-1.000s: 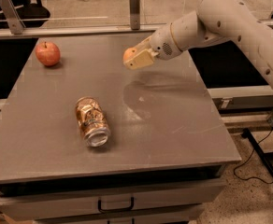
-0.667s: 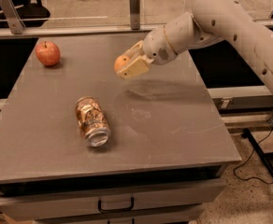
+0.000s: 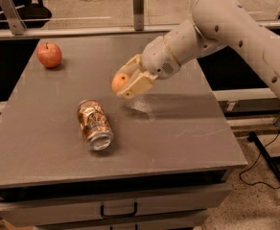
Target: Move orange near orange can
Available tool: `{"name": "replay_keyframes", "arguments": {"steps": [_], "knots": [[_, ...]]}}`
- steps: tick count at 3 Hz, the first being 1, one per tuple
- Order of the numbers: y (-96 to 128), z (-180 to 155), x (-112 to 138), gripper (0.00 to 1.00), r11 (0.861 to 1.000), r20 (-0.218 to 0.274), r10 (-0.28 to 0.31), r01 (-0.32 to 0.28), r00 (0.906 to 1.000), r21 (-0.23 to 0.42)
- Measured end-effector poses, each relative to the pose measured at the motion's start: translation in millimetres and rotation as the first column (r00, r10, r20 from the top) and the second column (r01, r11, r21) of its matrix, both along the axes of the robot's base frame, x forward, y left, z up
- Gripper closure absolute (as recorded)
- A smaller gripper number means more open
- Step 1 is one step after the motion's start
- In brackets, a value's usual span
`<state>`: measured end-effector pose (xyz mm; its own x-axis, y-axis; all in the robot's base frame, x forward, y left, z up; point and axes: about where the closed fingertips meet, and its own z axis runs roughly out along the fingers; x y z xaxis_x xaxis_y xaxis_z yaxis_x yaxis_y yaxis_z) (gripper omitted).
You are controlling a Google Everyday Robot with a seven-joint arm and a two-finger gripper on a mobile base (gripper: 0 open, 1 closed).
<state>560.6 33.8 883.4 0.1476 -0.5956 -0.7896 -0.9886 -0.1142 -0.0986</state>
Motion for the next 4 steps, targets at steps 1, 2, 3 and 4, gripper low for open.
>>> {"name": "replay_keyframes", "arguments": {"steps": [1,2,3,4], "knots": [[-5.2,-24.4,-12.7,1.0,0.998,-0.015,0.063,-0.063,0.9979,-0.029],[-6.4,-36.4,-21.8,0.83,0.991,-0.037,0.123,-0.125,0.9917,-0.053],[-3.0,-40.2,-31.2,0.59,0.982,-0.057,0.175,-0.178,0.9829,-0.058],[1.4,-41.5,-35.6,0.36,0.976,-0.07,0.206,-0.21,0.9759,-0.056]]}}
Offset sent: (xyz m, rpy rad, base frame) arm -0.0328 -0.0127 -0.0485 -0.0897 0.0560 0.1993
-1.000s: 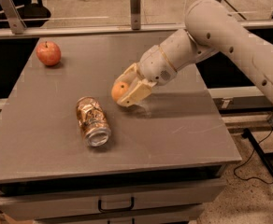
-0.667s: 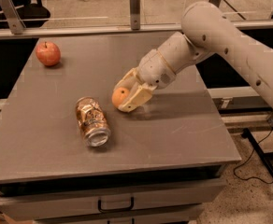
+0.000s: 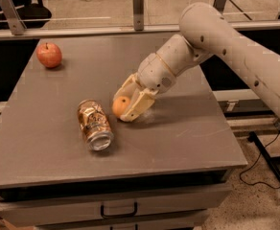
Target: Move orange near orange can
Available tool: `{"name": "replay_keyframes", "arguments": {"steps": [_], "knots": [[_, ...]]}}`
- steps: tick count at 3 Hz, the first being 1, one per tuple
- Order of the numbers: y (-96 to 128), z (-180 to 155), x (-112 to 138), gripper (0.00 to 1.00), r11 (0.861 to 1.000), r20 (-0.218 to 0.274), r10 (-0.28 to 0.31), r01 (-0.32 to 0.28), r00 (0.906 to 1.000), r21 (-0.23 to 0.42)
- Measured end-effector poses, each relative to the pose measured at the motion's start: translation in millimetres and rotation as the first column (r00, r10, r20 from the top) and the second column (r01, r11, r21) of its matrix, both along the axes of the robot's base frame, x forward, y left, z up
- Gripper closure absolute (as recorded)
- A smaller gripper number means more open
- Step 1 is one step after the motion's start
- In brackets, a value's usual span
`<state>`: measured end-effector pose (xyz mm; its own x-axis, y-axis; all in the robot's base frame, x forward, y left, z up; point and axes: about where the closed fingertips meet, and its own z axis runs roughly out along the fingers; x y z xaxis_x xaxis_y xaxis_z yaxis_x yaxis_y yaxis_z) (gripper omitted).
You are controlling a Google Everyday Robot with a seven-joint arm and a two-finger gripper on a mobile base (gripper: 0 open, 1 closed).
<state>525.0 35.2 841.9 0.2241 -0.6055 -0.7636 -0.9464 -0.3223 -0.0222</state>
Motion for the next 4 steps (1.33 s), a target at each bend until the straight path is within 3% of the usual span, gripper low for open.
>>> {"name": "replay_keyframes", "arguments": {"steps": [1,2,3,4], "knots": [[3.9,-1.2,-1.0,0.12,1.0,-0.01,0.015,-0.015,0.9998,-0.001],[5.5,-1.4,-0.7,0.0,1.0,-0.013,0.022,-0.022,0.9997,-0.004],[-6.3,11.7,12.0,0.0,0.999,0.038,-0.03,0.031,0.9988,-0.02],[-63.5,53.4,47.0,0.0,0.969,0.169,-0.236,0.244,0.9568,-0.026]]}}
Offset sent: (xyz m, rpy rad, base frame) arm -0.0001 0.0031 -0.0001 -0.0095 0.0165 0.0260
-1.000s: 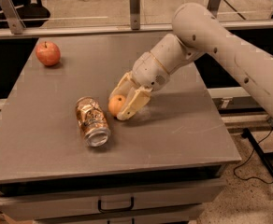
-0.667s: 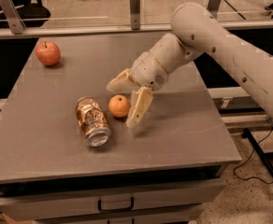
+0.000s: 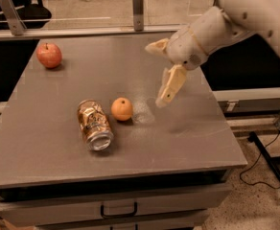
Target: Move orange near orange can
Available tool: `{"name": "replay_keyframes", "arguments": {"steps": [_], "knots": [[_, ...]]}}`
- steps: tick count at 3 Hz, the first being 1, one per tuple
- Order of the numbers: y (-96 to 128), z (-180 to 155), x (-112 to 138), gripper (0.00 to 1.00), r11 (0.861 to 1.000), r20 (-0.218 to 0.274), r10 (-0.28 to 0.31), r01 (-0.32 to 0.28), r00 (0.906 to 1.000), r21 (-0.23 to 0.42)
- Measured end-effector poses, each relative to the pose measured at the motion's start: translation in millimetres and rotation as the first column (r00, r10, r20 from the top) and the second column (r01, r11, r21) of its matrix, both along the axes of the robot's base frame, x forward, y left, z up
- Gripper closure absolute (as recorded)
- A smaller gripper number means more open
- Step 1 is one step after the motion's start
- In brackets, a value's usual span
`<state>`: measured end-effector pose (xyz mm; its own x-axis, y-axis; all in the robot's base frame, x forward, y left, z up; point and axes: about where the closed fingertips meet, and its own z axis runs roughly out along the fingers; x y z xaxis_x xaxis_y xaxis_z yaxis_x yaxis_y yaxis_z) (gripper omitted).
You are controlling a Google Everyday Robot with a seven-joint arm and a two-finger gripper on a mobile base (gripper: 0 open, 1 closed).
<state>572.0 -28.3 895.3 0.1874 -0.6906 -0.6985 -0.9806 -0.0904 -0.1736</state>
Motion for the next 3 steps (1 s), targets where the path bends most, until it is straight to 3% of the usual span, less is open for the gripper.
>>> {"name": "replay_keyframes", "arguments": {"steps": [1,2,3], "knots": [[-87.8,50.7,21.3,0.0,0.952,0.169,-0.295,0.304,0.9406,-0.035],[-194.3,100.9,25.1,0.0,0.788,0.343,-0.572,0.615,0.7453,-0.022],[-202.5,117.4,40.4,0.0,0.753,0.392,-0.614,0.657,0.6852,0.031]]}}
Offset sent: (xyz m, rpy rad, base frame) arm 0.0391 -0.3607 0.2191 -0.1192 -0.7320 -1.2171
